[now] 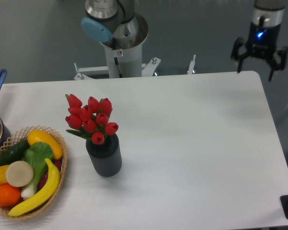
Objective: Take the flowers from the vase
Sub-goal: 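Move the open gripper down toward the red tulip stems above the vase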
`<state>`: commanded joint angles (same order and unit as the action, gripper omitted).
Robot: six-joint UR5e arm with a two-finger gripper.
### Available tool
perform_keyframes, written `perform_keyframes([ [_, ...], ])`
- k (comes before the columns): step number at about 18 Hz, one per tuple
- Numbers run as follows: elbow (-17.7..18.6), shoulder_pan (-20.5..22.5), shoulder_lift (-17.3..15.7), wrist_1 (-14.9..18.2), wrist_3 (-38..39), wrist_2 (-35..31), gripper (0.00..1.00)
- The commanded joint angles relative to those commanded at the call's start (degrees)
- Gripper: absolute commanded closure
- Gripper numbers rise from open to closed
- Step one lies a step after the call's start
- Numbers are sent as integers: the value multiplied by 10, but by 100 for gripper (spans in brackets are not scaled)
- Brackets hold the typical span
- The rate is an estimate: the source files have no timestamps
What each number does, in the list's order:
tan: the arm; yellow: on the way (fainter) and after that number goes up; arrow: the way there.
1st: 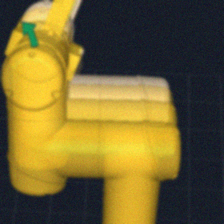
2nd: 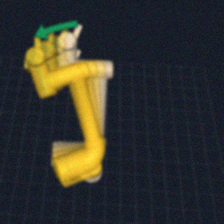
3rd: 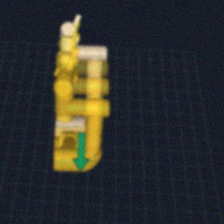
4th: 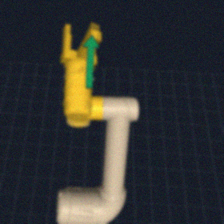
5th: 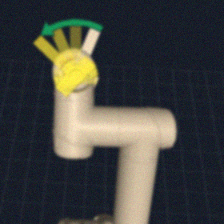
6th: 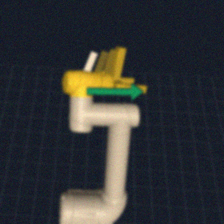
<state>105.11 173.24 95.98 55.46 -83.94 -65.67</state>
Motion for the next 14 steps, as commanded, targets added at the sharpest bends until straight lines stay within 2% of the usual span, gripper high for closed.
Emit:
perform_keyframes([
  [2,21,-20,-4,-2,10,24,0],
  [5,52,-26,-12,-24,2,106,0],
  [8,76,-36,-18,-30,-2,176,0],
  [11,88,-54,-15,-31,-30,244,0],
  [14,117,-64,-15,-31,-74,313,0],
])
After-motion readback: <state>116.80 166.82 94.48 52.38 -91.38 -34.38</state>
